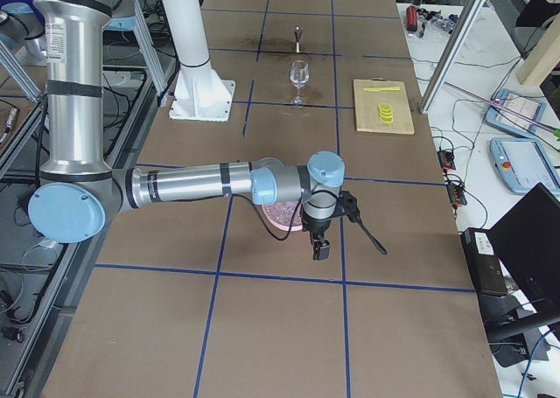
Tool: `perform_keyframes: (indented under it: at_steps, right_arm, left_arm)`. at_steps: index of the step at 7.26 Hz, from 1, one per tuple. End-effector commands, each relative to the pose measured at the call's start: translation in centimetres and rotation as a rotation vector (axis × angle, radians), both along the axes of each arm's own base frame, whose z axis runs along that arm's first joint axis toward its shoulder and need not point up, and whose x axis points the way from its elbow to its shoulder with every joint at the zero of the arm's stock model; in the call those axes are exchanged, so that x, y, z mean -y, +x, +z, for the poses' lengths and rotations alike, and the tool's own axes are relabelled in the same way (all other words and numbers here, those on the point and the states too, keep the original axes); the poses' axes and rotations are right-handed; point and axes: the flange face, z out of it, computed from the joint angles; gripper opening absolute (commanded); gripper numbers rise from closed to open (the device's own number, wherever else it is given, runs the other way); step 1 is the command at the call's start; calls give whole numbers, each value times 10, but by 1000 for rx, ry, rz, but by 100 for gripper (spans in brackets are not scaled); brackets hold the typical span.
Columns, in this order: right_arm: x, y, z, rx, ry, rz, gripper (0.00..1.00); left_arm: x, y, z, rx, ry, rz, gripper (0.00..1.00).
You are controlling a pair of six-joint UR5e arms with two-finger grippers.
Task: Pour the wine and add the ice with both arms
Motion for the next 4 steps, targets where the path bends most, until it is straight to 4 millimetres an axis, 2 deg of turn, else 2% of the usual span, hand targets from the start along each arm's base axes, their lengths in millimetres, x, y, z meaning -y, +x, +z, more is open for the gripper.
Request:
perform_keyframes:
  at_steps: [1,4]
  right_arm:
    - [-16,54,18,40,-9,116,100]
    - [-23,56,25,17,0,105,100]
  left_arm:
    - [0,0,0,1,0,0,100]
    - [0,0,1,-1,-1,0,100]
